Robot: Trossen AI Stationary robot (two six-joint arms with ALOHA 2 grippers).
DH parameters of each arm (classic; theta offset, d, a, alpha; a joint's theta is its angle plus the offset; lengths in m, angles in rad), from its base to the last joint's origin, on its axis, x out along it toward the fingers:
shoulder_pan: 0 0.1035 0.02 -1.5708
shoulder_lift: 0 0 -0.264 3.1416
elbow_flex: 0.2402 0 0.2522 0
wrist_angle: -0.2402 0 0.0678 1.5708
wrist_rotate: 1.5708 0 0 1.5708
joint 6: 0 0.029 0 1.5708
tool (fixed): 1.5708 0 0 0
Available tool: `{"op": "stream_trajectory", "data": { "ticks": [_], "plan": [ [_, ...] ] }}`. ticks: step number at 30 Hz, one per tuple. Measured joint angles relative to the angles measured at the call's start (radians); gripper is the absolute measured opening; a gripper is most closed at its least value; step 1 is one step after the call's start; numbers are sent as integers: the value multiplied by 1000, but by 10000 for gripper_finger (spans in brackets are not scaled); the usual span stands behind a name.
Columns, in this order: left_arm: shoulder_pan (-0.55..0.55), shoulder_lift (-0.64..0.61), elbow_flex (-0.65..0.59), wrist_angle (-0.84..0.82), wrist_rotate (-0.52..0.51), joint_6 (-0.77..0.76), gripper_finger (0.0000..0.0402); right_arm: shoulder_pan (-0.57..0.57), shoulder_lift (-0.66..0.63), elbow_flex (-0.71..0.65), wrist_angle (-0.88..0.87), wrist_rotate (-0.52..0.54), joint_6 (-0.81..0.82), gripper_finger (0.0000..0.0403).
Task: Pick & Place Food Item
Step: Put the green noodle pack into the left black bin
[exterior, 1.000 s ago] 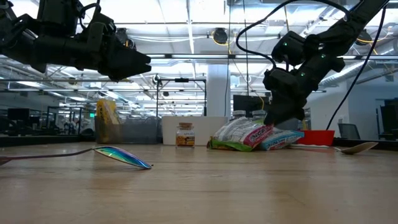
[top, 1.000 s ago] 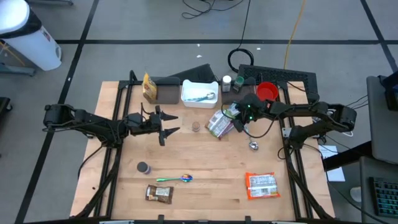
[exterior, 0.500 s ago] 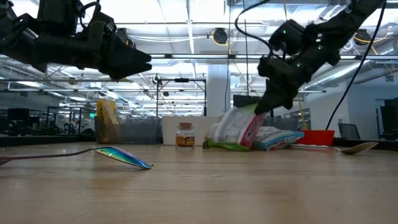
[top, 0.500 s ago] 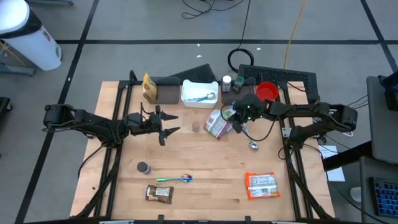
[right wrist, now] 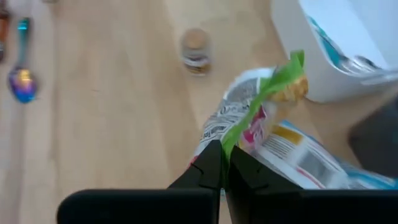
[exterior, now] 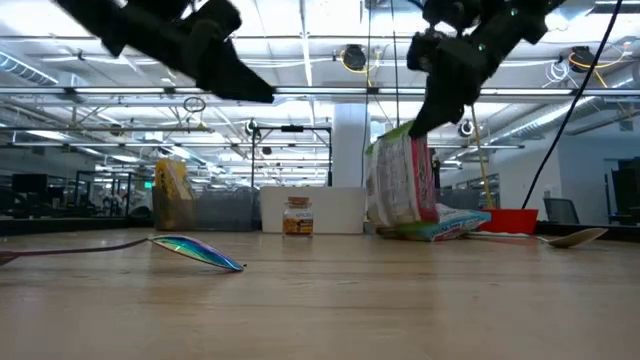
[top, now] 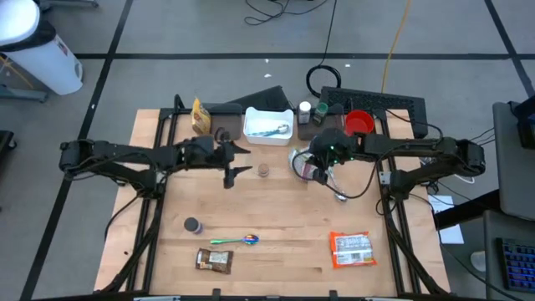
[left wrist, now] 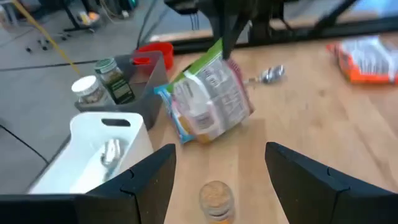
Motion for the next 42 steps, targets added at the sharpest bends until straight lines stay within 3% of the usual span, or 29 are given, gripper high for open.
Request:
{"op": "stream_trajectory", "data": {
  "ticks": [9, 22, 31, 42],
  "plan": [
    [1, 73, 321, -290, 135, 156, 257, 119, 0, 19, -1, -6, 0, 0],
    [37, 492, 692, -538, 494, 200, 257, 257, 0, 19, 16, -60, -9, 0],
    [24, 671, 814, -543, 689, 255, 257, 323, 0, 19, 24, -61, -20, 0],
    [-33, 731, 897, -518, 701, 267, 257, 332, 0, 19, 81, -140, -78, 0]
  ]
}}
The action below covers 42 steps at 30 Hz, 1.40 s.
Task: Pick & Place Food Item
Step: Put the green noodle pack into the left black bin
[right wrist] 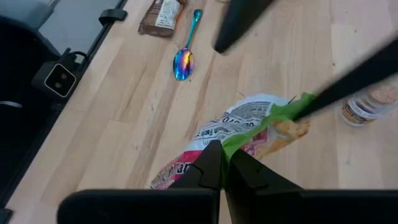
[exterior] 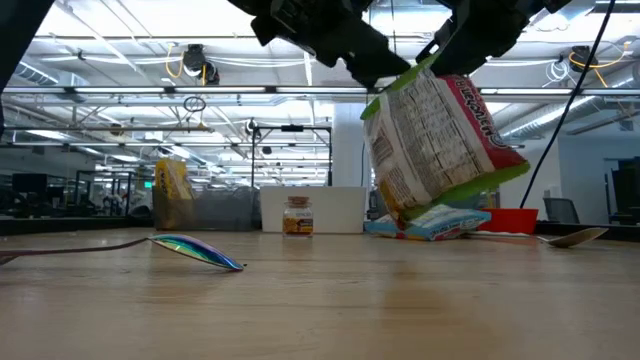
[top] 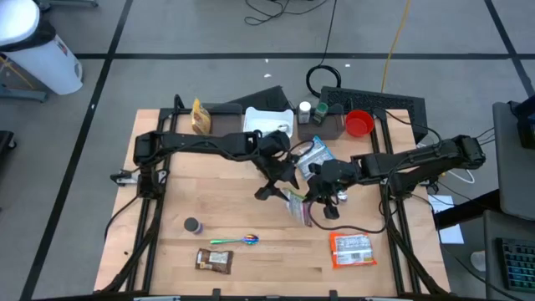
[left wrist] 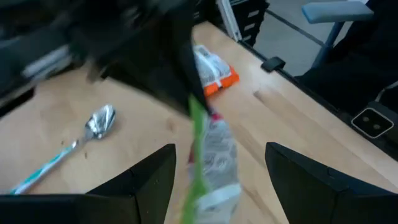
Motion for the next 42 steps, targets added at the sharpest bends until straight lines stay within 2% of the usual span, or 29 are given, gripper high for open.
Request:
{"op": "stream_trajectory", "data": {
  "ticks": [4, 8, 18, 28, 42],
  "plan": [
    [-8, 0, 5, 0, -1, -7, 257, 0, 0, 0, 2, -2, -6, 0],
    [-7, 0, 5, 1, -19, -26, 257, 0, 0, 0, 35, -53, -23, 0],
    [-7, 0, 4, -9, -35, -49, 257, 2, 0, 0, 65, -53, -56, 0],
    [-3, 54, 3, -40, -20, -71, 255, 0, 0, 0, 103, -54, -84, 0],
    [-4, 50, 4, 12, -11, -82, 148, 0, 0, 0, 77, -53, -80, 0]
  ]
}}
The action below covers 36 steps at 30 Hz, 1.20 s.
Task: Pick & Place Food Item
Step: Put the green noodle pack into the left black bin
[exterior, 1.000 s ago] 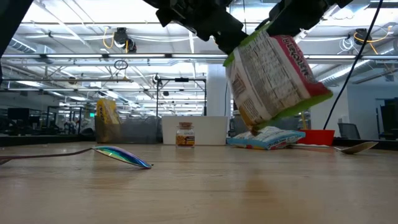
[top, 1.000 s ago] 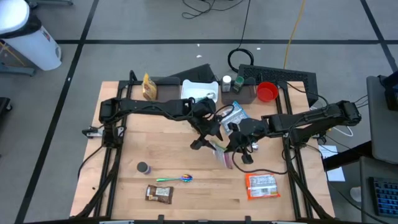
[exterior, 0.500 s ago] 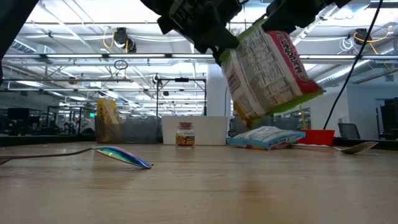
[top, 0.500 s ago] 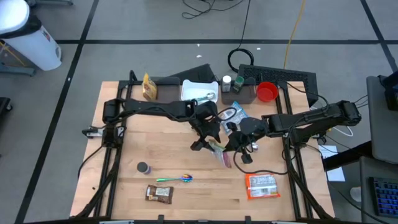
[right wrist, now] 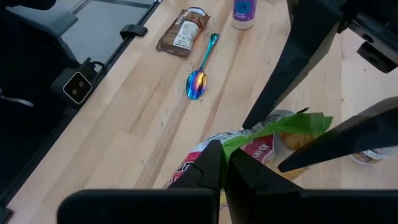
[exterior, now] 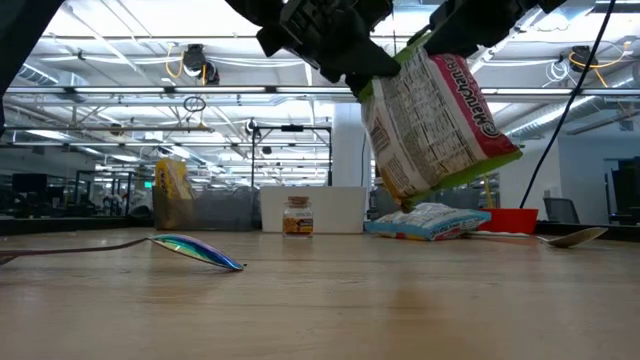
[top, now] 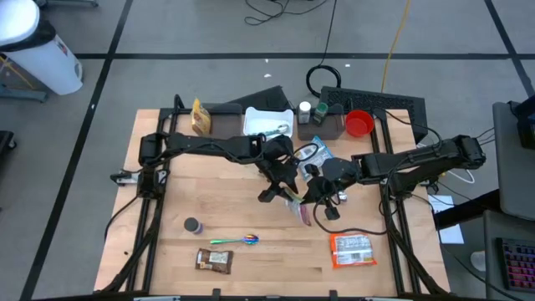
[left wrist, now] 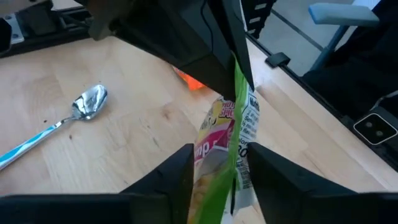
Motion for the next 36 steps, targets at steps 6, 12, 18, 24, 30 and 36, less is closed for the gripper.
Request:
{"op": "stream_trajectory", "data": {
  "ticks": [6, 12, 18, 24, 30, 36],
  "plan": [
    [0, 0, 0, 7, 0, 0, 111, 0, 0, 0, -2, 0, 0, 0],
    [0, 0, 0, 6, 0, 0, 64, 0, 0, 0, -2, 0, 0, 0],
    [0, 0, 0, 8, -2, 36, 7, 0, 0, 0, -3, 0, 0, 0],
    [-1, 0, 0, 10, -22, 77, 4, 0, 0, 0, -4, 3, -1, 2],
    [-2, -1, 0, 5, -70, 91, 4, 0, 0, -1, -3, 4, 0, 38],
    [1, -1, 0, -39, -169, 124, 3, -1, 0, -1, 2, 9, 20, 110]
  ]
}}
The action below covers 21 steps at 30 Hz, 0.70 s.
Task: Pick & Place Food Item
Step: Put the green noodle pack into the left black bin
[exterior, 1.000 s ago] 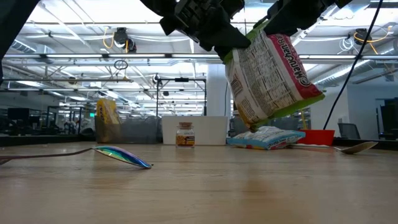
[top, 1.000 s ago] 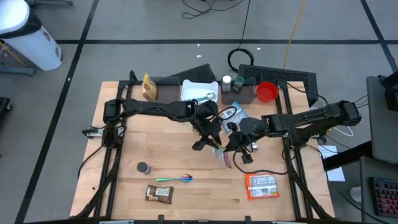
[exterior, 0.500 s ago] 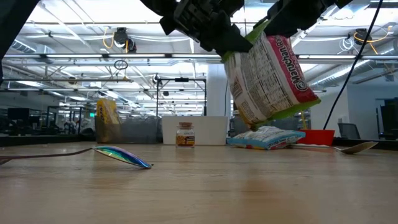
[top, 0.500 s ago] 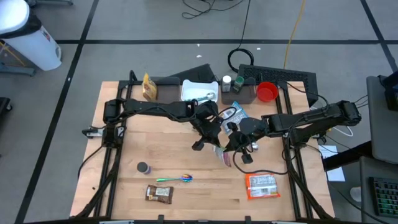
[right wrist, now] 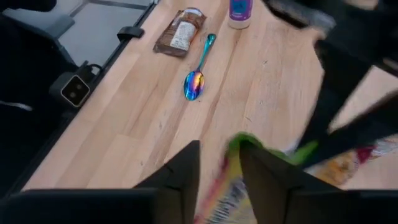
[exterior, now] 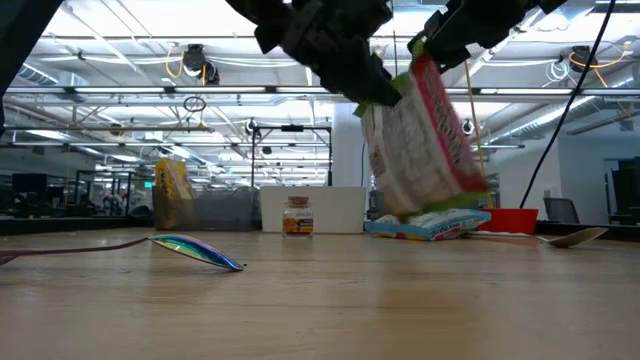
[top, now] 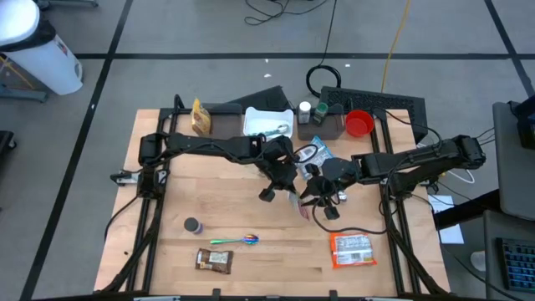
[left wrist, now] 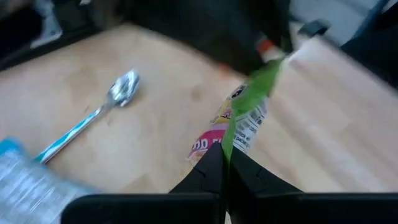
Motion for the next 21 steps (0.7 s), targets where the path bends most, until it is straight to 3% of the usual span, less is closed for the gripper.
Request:
{"op": "stream_trajectory", "data": {
  "ticks": [9, 21],
  "plan": [
    [2, -35, 49, -164, -164, 39, 3, -2, -66, 0, -12, 179, -14, 183],
    [53, -114, 218, -411, -338, 88, 2, -2, -195, 0, -69, 475, 41, 184]
  ]
}}
